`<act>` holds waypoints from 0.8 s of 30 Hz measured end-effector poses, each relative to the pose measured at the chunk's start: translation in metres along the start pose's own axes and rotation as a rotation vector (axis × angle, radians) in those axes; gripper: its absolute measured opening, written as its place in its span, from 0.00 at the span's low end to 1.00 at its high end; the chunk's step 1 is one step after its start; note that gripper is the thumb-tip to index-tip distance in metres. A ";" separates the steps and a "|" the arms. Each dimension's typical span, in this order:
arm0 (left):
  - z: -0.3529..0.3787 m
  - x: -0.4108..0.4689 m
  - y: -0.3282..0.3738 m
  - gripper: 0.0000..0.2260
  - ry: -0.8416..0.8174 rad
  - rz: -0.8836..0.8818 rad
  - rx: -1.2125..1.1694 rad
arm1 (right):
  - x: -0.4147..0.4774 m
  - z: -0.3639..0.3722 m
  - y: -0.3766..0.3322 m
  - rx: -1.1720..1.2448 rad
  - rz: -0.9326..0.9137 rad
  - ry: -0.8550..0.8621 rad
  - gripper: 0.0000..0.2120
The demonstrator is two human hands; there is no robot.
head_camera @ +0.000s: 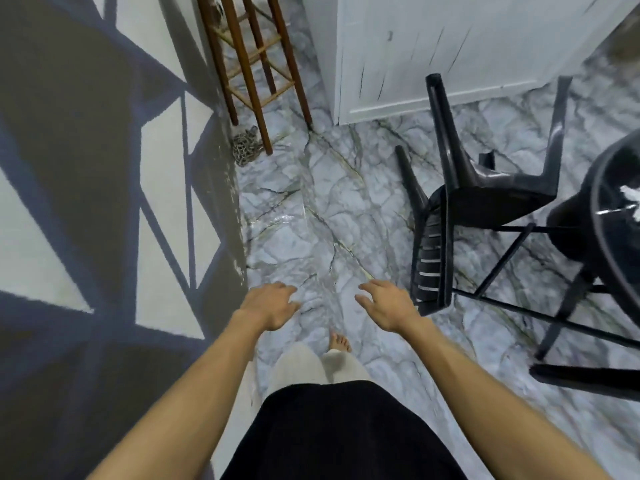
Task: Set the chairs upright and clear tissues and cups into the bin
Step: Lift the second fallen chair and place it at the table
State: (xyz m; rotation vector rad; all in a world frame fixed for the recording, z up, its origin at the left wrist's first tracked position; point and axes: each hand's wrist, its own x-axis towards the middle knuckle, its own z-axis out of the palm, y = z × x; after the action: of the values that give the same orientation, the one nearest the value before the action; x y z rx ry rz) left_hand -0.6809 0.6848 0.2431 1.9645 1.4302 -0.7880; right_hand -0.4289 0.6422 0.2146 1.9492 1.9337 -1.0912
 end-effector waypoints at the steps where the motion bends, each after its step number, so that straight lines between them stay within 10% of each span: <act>1: -0.013 0.011 0.000 0.24 -0.004 0.023 0.022 | 0.006 -0.005 0.000 0.015 0.013 0.014 0.21; 24: -0.277 0.271 0.026 0.23 -0.166 0.491 0.652 | 0.144 -0.086 -0.007 0.535 0.736 0.260 0.21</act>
State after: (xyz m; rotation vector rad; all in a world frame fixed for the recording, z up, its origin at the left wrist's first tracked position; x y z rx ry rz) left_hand -0.5538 1.0511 0.2261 2.5028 0.5695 -1.2399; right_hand -0.4211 0.8089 0.1912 2.8505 0.8497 -1.2227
